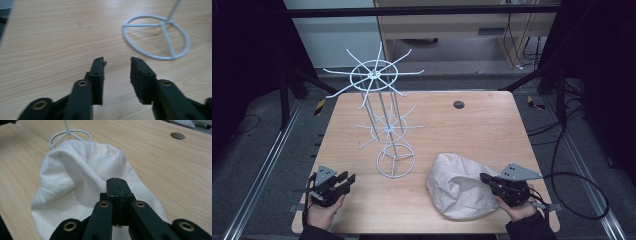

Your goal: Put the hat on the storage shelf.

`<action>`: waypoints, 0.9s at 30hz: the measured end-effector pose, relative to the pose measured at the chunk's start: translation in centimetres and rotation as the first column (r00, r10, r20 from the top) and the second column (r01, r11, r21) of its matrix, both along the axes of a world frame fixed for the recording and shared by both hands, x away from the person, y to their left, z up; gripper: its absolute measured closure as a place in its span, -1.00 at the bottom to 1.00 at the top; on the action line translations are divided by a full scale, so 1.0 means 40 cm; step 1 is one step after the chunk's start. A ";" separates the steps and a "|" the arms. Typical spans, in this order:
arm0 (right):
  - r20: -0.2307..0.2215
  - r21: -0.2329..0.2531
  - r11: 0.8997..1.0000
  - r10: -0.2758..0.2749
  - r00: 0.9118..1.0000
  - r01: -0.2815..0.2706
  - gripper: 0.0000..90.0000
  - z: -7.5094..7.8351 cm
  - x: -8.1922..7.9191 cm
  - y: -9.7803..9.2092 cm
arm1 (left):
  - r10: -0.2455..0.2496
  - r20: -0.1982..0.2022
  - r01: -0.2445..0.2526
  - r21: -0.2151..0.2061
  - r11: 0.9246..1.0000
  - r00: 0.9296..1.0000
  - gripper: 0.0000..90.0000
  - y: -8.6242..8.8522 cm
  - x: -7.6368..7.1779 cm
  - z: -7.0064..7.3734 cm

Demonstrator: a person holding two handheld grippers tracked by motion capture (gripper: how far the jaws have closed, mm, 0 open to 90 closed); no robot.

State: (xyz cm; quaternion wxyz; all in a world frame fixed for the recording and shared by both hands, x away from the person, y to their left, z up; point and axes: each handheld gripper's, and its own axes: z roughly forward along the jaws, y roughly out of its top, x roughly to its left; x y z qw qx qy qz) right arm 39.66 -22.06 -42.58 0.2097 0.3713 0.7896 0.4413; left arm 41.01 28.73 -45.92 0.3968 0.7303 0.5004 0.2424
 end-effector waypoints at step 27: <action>-0.001 0.001 0.989 -0.146 0.989 0.146 1.00 -0.017 0.069 -0.055 | -0.479 -0.052 0.482 0.093 0.871 0.876 0.99 -0.494 -0.099 -0.017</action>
